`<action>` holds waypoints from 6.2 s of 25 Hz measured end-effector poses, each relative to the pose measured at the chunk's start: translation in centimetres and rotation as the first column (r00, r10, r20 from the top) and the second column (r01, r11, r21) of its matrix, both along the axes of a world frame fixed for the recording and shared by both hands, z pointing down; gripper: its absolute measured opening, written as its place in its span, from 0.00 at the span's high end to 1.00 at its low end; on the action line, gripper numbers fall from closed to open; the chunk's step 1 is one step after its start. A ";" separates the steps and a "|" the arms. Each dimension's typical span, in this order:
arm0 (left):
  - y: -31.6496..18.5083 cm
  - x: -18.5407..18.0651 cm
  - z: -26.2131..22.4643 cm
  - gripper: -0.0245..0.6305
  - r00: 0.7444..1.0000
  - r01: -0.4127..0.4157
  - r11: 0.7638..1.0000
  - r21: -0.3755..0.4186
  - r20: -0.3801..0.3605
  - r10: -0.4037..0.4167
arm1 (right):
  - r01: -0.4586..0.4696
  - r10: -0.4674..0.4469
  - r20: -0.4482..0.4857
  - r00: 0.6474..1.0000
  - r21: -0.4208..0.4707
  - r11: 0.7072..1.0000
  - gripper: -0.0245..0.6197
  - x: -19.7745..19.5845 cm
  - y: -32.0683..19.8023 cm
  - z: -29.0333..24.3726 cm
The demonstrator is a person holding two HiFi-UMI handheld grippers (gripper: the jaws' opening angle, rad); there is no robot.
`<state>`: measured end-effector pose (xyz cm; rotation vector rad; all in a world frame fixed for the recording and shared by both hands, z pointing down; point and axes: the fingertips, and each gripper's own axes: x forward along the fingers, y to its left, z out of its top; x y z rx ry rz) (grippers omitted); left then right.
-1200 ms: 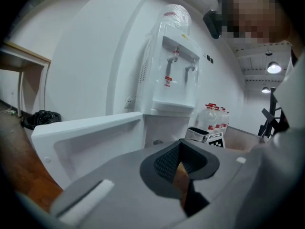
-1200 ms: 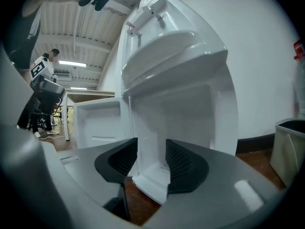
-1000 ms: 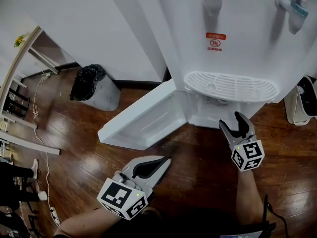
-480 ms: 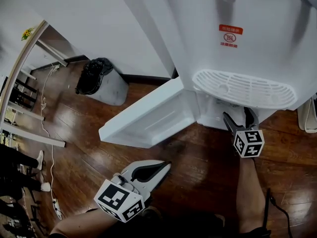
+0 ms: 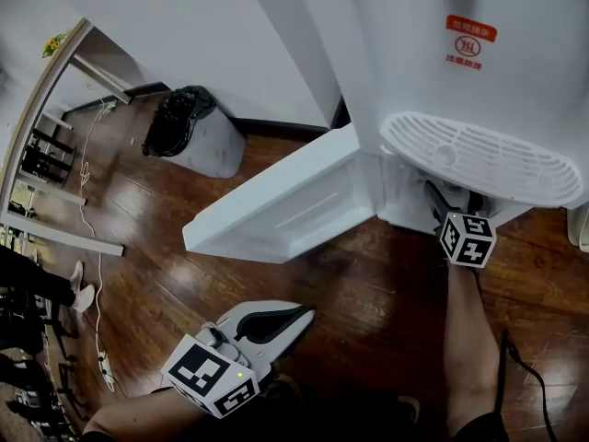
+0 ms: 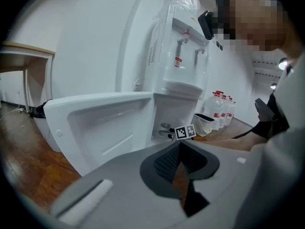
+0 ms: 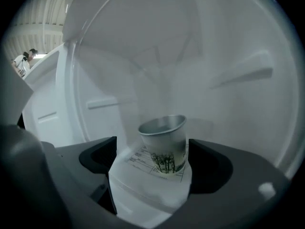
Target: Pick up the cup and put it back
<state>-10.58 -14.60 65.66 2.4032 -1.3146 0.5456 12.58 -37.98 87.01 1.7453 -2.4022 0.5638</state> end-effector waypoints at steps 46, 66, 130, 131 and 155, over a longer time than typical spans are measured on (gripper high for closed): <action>-0.3 6.3 -6.2 0.96 0.986 -0.129 0.972 0.194 -0.078 0.146 | 0.187 -0.190 0.052 0.980 0.058 0.981 0.46 0.9 19.1 -17.7; -3.1 7.3 -10.7 0.96 0.963 -0.101 0.939 0.330 -0.205 0.175 | 0.372 -0.370 -0.043 0.928 0.078 0.925 0.46 -2.2 26.2 -29.3; -1.6 6.5 -11.0 0.96 0.968 -0.138 0.933 0.331 -0.156 0.198 | 0.395 -0.392 -0.052 0.919 0.076 0.916 0.46 -2.7 26.2 -29.5; -1.6 6.3 -10.9 0.96 0.968 -0.134 0.936 0.324 -0.159 0.193 | 0.391 -0.389 -0.043 0.920 0.076 0.917 0.46 -2.7 26.2 -29.2; -1.9 0.8 -7.2 0.96 0.994 -0.080 0.963 0.257 -0.053 0.096 | 0.301 -0.300 -0.048 0.953 0.025 0.953 0.47 -2.7 15.7 -12.4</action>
